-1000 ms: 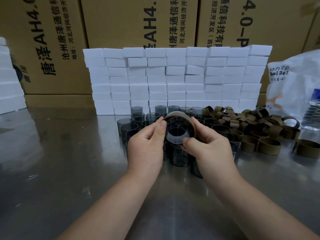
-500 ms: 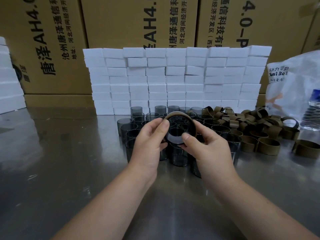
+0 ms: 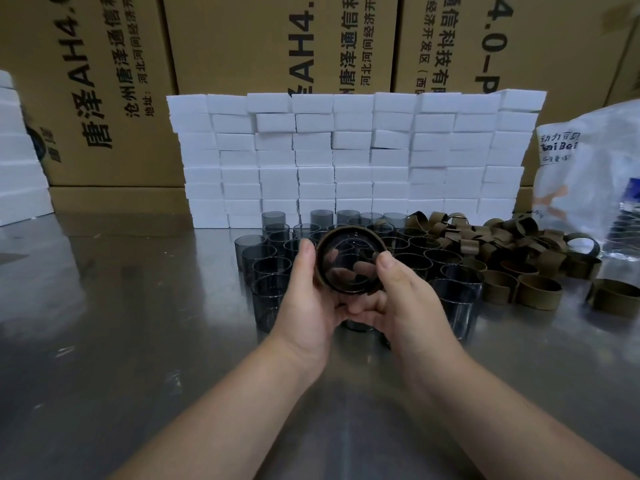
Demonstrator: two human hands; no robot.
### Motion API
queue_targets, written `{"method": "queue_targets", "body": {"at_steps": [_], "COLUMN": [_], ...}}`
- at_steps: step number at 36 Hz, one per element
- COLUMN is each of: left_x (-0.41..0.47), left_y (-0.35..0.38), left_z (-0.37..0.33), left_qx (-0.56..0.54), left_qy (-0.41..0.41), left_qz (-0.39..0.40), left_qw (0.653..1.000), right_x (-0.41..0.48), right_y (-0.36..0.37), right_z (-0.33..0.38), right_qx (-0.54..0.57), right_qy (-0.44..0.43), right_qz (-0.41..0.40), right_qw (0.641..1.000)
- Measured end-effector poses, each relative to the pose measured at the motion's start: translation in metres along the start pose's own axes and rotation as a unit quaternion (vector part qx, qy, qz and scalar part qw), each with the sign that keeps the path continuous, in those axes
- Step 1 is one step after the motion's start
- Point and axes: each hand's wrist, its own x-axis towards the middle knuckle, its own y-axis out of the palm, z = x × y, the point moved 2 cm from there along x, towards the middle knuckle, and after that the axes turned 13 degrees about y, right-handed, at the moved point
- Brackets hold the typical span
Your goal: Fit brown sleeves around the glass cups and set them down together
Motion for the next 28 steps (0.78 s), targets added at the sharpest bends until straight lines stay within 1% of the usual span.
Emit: {"method": "queue_targets", "body": {"at_steps": [2, 3, 5, 8, 11, 16, 28], "left_x": [0.0, 0.0, 0.0, 0.0, 0.001, 0.002, 0.006], "left_y": [0.001, 0.001, 0.001, 0.002, -0.003, -0.003, -0.003], "left_z": [0.0, 0.0, 0.001, 0.002, 0.006, 0.008, 0.01], "left_qx": [0.008, 0.01, 0.019, 0.045, 0.051, 0.066, 0.061], "left_qy": [0.009, 0.009, 0.014, 0.038, 0.053, 0.057, 0.042], "left_qz": [0.016, 0.012, 0.002, 0.01, -0.036, -0.056, -0.044], "left_qw": [1.0, 1.0, 1.0, 0.998, 0.997, 0.995, 0.996], "right_x": [0.001, 0.001, 0.0, 0.001, 0.004, 0.006, 0.005], "right_y": [-0.001, -0.001, 0.001, 0.004, 0.006, 0.003, -0.001], "right_z": [-0.001, -0.001, -0.003, -0.007, -0.011, -0.012, -0.006], "right_qx": [0.002, 0.005, 0.021, 0.046, 0.074, 0.065, 0.052], "right_qy": [0.009, 0.012, 0.024, 0.048, 0.071, 0.07, 0.073], "right_qz": [0.004, 0.008, 0.025, 0.06, 0.083, 0.078, 0.083], "right_qw": [1.0, 1.0, 0.999, 0.996, 0.991, 0.992, 0.993]}}
